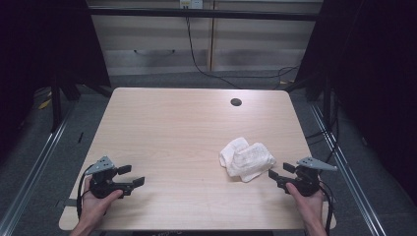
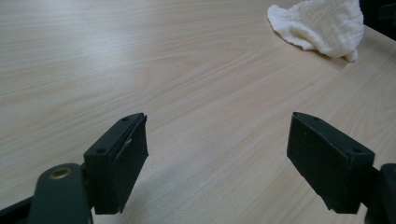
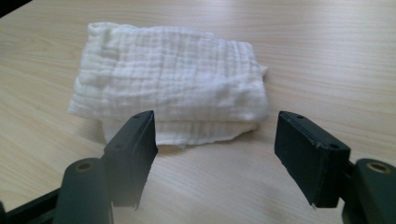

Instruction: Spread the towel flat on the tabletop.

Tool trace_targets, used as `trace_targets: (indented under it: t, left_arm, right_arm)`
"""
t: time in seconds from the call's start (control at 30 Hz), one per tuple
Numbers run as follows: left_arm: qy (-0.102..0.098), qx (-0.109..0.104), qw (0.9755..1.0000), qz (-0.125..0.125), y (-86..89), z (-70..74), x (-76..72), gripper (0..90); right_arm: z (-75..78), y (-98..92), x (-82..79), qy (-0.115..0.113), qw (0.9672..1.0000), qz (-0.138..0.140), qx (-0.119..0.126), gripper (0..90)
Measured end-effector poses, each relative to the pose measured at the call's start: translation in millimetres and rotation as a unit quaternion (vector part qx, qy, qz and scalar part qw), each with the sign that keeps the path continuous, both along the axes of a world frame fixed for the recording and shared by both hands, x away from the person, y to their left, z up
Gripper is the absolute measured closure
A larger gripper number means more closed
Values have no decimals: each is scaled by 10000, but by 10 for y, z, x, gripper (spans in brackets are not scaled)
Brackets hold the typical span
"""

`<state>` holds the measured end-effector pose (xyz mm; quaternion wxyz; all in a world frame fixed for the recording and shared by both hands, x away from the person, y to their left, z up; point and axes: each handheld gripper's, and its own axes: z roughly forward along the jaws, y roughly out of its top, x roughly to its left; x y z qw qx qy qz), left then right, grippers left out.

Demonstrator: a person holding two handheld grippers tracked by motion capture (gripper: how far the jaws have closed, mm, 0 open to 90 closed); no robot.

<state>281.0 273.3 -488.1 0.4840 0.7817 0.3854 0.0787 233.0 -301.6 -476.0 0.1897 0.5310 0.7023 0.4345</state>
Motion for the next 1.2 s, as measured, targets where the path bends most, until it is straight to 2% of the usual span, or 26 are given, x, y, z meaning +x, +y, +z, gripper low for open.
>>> trace_targets:
  t: [0.2, 0.23, 0.27, 0.3, 0.4, 0.53, 0.6, 0.63, 0.67, 0.7, 0.77, 0.83, 0.9, 1.0, 1.03, 1.07, 1.1, 1.13, 1.17, 1.2]
  left_arm:
    - [5, -5, 10000, 16, 12, 11, -6, 202]
    - [26, 52, 10000, 33, 17, 7, -1, 205]
    - [26, 52, 10000, 33, 17, 7, -1, 207]
    - [57, 76, 9999, 33, 18, -2, 2, 209]
    - [66, 95, 9999, 15, 14, -5, 1, 211]
    - [9, 34, 10000, 25, 7, 10, -11, 233]
    - [11, 0, 10000, 29, 8, 16, -12, 236]
    - [-11, -36, 10000, 23, 7, 32, -19, 238]
    - [-11, -36, 10000, 23, 7, 32, -19, 238]
    - [-33, -64, 10000, -3, 3, 43, -22, 238]
    - [-14, -88, 10000, -37, 1, 53, -21, 240]
    - [-56, -121, 9999, -66, -25, 106, 1, 255]
    - [-98, -138, 9998, -86, -37, 126, 13, 293]
    - [-106, -77, 9998, -118, -120, 165, 75, 295]
    - [-161, 49, 9998, -147, -212, 179, 117, 297]
    - [-161, 49, 9998, -147, -212, 179, 117, 295]
    - [-30, 130, 9997, -218, -307, 197, 175, 294]
    - [-30, 130, 9997, -218, -307, 197, 175, 294]
    - [23, 138, 9996, -256, -357, 214, 204, 294]
    - [-24, 130, 9995, -275, -455, 259, 241, 294]
  right_arm:
    - [51, 59, 74, 94, 9995, 268, -121, 303]
    - [73, 87, 132, 149, 9985, 517, -84, 327]
    - [73, 87, 132, 149, 9985, 517, -84, 327]
    - [112, 122, 214, 206, 9972, 723, -35, 344]
    - [162, 156, 272, 134, 9969, 780, -41, 385]
    - [304, 299, 453, 77, 9950, 981, -142, 356]
    - [321, 325, 495, 116, 9946, 1021, -126, 353]
    - [336, 385, 590, 304, 9936, 1062, -241, 349]
    - [336, 385, 590, 304, 9936, 1062, -241, 349]
    - [332, 444, 674, 369, 9924, 1114, -373, 338]
    - [331, 474, 708, 389, 9920, 1112, -449, 328]
    - [318, 544, 798, 444, 9899, 1264, -471, 304]
    - [286, 573, 851, 476, 9895, 1243, -555, 293]
    - [187, 583, 934, 637, 9871, 1304, -672, 277]
    - [145, 586, 956, 721, 9858, 1338, -717, 277]
    - [145, 586, 956, 721, 9858, 1338, -717, 277]
    - [52, 593, 996, 879, 9832, 1363, -835, 279]
    - [52, 593, 996, 879, 9832, 1363, -835, 279]
    - [5, 598, 1012, 978, 9814, 1387, -898, 286]
    - [-83, 597, 1031, 1043, 9803, 1407, -913, 363]
